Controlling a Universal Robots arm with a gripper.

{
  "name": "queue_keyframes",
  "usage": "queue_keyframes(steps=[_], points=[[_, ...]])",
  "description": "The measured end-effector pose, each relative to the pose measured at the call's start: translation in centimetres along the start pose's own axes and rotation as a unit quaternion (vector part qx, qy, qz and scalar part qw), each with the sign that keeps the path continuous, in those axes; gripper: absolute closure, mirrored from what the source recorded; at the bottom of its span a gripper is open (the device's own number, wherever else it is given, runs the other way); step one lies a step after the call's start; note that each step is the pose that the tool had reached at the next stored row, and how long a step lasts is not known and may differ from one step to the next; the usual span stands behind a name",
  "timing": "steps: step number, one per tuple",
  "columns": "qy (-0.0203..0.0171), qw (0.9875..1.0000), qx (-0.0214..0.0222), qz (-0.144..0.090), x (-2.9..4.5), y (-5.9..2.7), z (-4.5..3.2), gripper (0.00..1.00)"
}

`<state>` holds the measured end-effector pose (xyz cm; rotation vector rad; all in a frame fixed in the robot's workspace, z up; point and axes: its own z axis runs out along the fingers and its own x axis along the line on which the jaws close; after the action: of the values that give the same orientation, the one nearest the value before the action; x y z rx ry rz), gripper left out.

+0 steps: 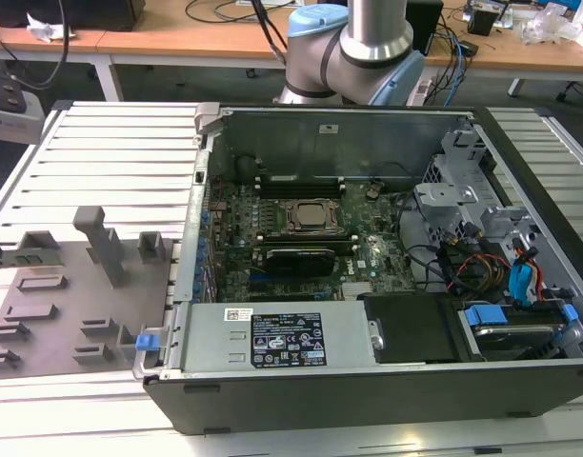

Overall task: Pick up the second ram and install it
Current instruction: 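Pick up the second ram and move it above second insertion slot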

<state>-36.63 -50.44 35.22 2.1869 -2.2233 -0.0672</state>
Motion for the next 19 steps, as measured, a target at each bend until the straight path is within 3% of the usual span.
queue_keyframes(steps=[3,5,13,19], points=[[0.0000,1.0000,0.0000,0.000,-0.01,0.03,-0.55,0.86],[0.0000,1.0000,0.0000,0.000,-0.04,0.13,-2.80,0.86],[0.0000,1.0000,0.0000,0.000,-0.05,0.18,-3.88,0.86],[0.0000,1.0000,0.0000,0.000,-0.08,0.25,-5.37,0.86]])
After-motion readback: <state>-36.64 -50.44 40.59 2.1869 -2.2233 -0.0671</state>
